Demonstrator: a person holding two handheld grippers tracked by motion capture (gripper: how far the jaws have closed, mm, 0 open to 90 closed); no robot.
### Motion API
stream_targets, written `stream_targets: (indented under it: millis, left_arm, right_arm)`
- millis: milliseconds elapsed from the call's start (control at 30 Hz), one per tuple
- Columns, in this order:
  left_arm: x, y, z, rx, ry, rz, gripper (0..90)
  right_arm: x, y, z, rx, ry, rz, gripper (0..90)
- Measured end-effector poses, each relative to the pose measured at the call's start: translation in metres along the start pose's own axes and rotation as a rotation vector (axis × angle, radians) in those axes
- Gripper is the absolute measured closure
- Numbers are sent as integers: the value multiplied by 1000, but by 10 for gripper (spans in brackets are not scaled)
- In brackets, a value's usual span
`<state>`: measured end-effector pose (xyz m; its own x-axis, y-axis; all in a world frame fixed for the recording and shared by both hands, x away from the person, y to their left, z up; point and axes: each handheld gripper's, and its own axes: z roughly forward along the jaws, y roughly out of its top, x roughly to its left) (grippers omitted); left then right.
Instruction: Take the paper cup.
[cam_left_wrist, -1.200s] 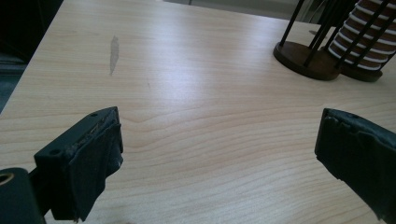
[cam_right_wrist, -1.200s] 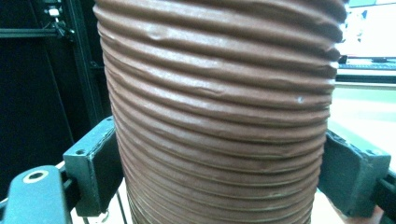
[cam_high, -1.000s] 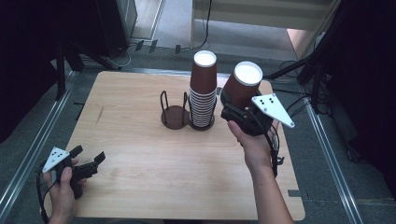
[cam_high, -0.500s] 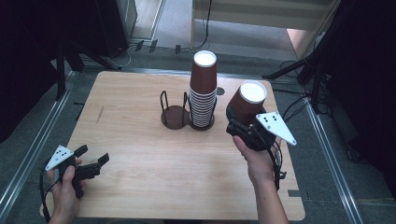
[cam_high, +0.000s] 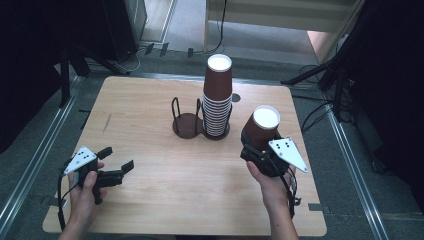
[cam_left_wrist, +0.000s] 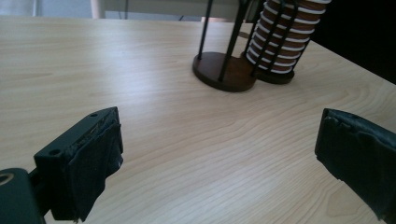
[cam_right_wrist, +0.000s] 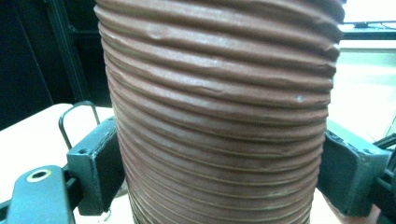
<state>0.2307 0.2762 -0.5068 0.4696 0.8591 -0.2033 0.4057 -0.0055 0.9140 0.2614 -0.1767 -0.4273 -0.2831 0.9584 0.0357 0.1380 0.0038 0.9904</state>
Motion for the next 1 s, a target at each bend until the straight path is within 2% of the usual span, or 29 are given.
stream_targets:
  millis: [67,167,267,400,567,633,667,767,800,867,1000]
  left_arm:
    - [-5,5,4,-1,-14,15,17]
    - [-9,11,11,-7,-41,13,17]
    - [-13,14,16,-9,-49,14,17]
    - [-25,25,30,-3,-69,50,17]
    - [-36,33,42,-4,-91,70,17]
    - [-37,35,44,-3,-94,73,17]
    - [-40,38,47,1,-109,79,17]
    - [-43,42,50,-2,-119,86,17]
    - [-47,44,52,-5,-123,101,17]
    - [-50,44,55,-5,-134,100,17]
    - [-58,39,62,28,-169,130,17]
  right_arm:
    - [1,-6,0,5,-4,-11,140]
    - [3,-14,-1,10,-10,-31,140]
    - [2,-18,-1,15,-14,-37,141]
    - [2,-27,-1,22,-17,-40,143]
    - [6,-36,2,34,-11,-57,143]
    - [9,-39,3,39,-10,-68,144]
    - [10,-41,4,43,-6,-74,144]
    - [16,-44,6,49,-4,-118,144]
    - [17,-45,6,52,1,-122,144]
    - [20,-48,6,54,7,-131,144]
    - [24,-53,8,67,10,-152,144]
